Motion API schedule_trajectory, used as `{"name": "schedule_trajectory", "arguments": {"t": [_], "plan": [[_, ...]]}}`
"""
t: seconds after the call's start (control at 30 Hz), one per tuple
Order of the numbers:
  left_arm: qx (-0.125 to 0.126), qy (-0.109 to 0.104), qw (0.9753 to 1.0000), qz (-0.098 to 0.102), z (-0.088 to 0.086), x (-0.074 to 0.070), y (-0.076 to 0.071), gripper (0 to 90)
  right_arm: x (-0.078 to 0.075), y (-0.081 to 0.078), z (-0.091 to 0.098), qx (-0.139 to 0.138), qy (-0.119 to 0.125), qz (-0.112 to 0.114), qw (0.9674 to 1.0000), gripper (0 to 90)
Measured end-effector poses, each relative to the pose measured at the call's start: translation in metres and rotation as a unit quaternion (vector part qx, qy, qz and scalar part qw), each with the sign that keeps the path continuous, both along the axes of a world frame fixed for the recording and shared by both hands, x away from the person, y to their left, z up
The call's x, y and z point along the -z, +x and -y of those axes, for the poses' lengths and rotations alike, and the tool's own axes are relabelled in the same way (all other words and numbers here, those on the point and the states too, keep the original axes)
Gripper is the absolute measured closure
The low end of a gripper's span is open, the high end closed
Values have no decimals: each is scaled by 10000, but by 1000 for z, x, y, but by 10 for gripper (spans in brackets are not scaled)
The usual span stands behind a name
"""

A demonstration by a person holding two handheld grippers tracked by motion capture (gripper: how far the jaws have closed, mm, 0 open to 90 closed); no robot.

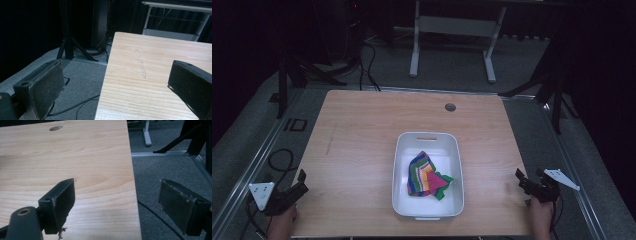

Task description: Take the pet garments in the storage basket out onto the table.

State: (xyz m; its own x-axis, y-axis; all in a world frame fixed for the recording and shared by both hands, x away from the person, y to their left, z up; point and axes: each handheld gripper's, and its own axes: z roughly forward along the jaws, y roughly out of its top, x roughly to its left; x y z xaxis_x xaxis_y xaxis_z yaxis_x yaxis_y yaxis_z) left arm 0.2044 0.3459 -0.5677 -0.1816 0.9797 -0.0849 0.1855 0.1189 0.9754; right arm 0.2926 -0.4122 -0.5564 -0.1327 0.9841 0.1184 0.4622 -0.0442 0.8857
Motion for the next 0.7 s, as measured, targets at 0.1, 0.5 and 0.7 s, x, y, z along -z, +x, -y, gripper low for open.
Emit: {"name": "schedule_trajectory", "arguments": {"t": [0.1, 0.5, 0.7], "plan": [[10, 12, 10000, 0, 1, 0, 0, 10, 0, 1, 0, -33, 12, -50, 10000, 141], [70, 19, 10000, -46, 0, 0, 1, 9, 1, 10, -3, -961, -288, -658, 9928, 154], [71, 50, 9999, -60, 1, 0, 1, 9, 0, 13, -3, -2406, -449, -1098, 9634, 153]]}}
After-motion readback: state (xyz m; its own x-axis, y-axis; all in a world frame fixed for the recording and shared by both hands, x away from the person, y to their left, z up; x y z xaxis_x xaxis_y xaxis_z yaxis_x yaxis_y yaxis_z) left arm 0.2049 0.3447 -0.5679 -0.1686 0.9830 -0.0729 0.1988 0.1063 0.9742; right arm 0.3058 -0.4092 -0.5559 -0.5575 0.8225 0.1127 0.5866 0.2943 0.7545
